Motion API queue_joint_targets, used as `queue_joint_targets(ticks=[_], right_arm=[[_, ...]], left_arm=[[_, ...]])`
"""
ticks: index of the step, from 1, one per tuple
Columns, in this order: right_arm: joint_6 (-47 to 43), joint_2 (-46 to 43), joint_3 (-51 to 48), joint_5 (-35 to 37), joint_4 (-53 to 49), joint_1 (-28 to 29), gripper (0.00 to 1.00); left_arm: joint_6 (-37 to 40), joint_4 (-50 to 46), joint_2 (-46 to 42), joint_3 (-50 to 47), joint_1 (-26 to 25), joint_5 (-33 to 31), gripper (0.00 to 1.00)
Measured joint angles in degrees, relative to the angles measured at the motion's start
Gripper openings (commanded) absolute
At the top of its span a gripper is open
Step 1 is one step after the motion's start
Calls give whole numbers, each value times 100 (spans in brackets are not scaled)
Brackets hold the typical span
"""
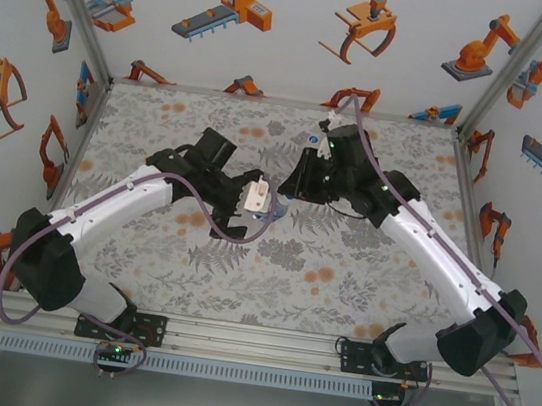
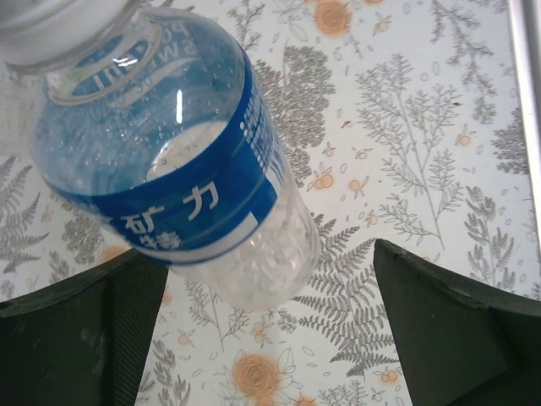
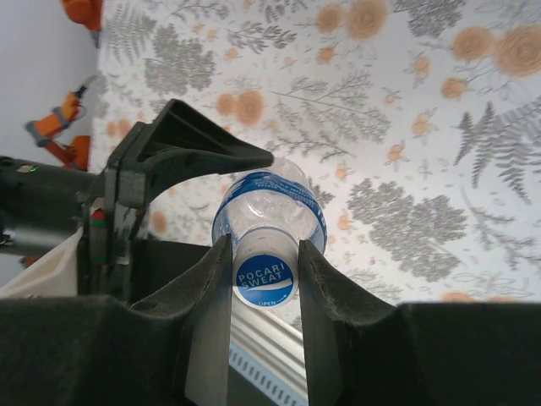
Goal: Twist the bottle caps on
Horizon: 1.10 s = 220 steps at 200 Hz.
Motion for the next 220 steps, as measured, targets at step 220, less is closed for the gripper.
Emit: queue_joint_targets(ticks=[220], right_arm=[[-2706,2531,1856,1414,-540,-1425,0]], left_arm=[[-866,1233,-417,-267,234,-1598,97]])
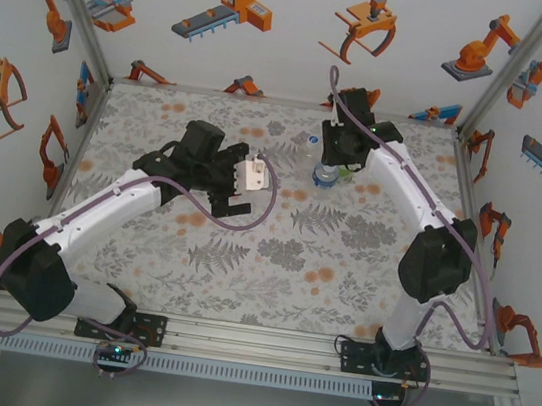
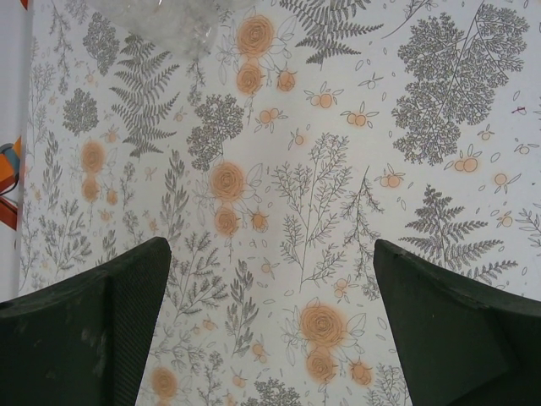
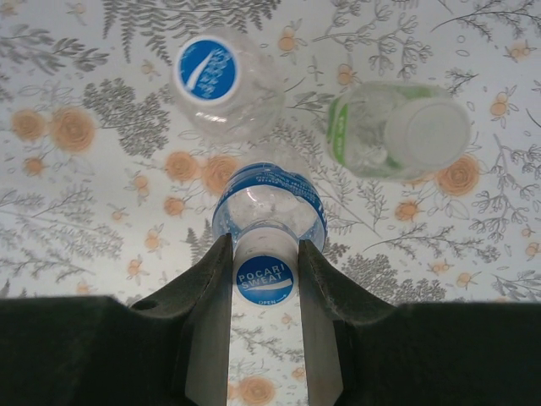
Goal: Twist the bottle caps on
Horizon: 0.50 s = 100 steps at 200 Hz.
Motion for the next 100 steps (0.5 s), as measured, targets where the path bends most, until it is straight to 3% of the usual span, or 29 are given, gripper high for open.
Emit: queue_joint_targets(ticks=[74,80,84,100], right_arm=[[-120,356,160,31,68,-149,0],[-120,356,162,31,70,-149,19],[-118,356,168,31,68,-149,27],[-114,356,170,33,81,-149,41]], left_arm=[[2,0,-24,-15,0,0,97],[2,-2,-24,-15,0,0,97],[2,-2,-24,-17,0,0,97],[2,0,-24,-17,0,2,97]])
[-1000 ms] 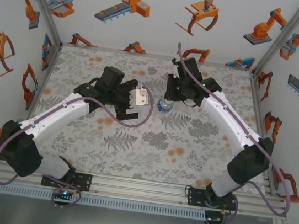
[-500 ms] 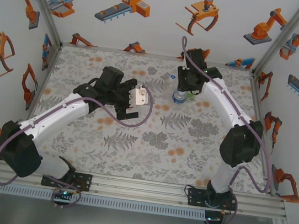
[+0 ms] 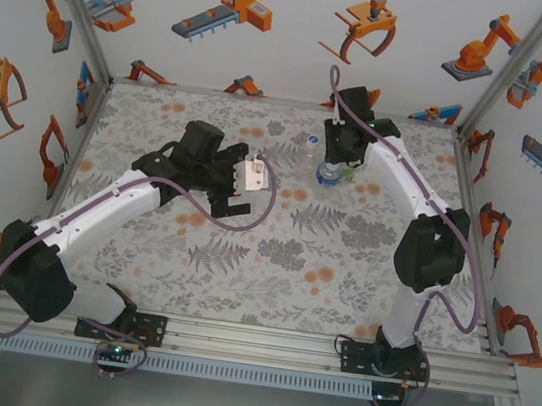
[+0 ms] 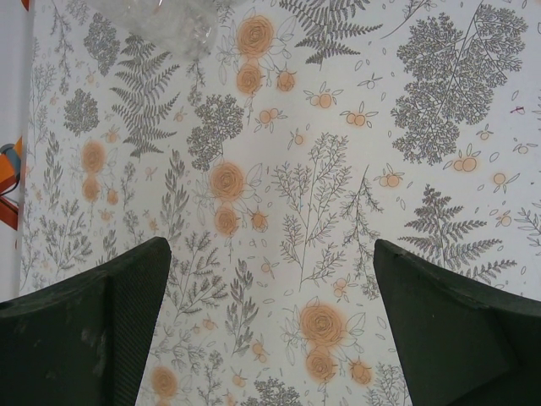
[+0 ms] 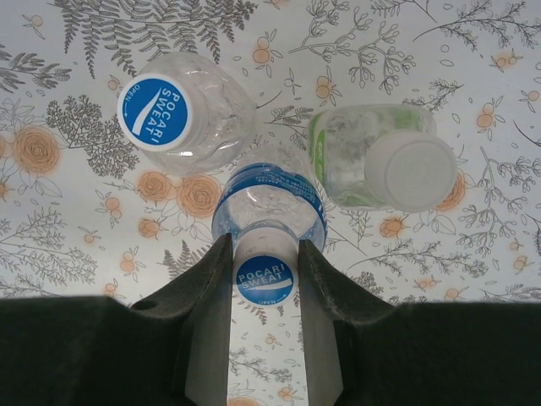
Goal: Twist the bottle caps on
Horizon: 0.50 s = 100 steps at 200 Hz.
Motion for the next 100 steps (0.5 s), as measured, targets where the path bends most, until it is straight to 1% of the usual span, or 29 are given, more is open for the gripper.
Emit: queue_joint_targets(ticks=[13,52,86,100], right_arm=[[-7,0,15,2,0,0,45],[-7,0,238,26,-50,0,53],[-28,-66,306,68,-63,-39,54],[-52,-144,304,87,-72,-94,57]], left_arm=[[0,-2,0,0,0,2,97],[0,0,0,0,0,13,97],[0,-2,0,0,2,9,97],[-4,7,0,0,13,-9,97]])
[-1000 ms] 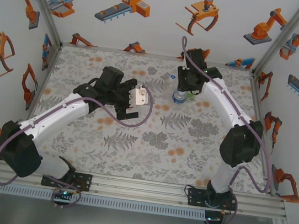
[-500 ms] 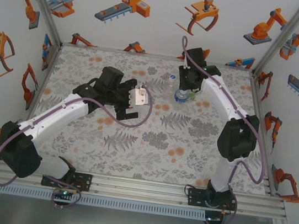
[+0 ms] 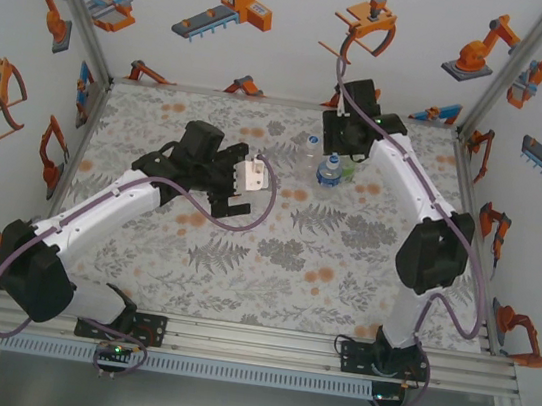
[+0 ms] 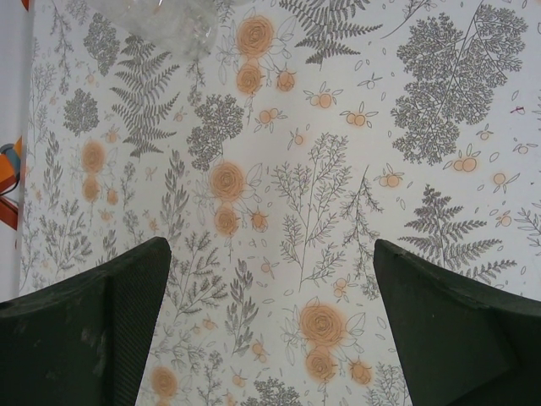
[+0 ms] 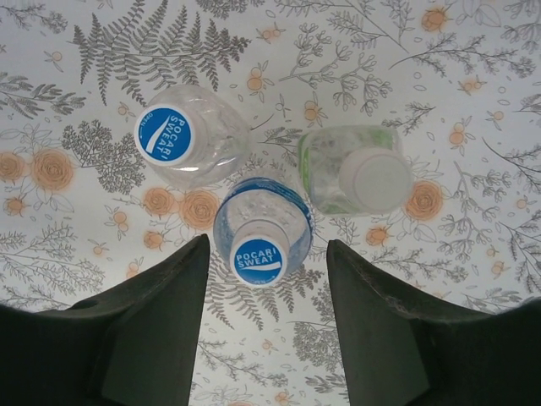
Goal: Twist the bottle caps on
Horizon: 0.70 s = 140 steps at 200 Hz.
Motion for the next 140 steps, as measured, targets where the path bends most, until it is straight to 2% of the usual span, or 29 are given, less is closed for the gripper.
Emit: queue_joint_targets(ticks=[30,48,75,104,140], right_arm=[[-118,-407,-179,74,-2,-245,73],[-186,-737,-433,157,48,-470,99],[-227,-1217,-1069,302,271,-796,99],[-234,-1648,-2061,393,796,-1104,99],[-254,-2090,-3547,531,1788,-1517,99]], left_arm=[[-118,96,2,-9,74,-57,97],[-251,186,2,-9,138,-140,97],[-584,326,13,-9,291,-302,97],[-1207,597,13,-55,754,-542,97],[-2103,1449,-245,-986,1469,-1121,97]])
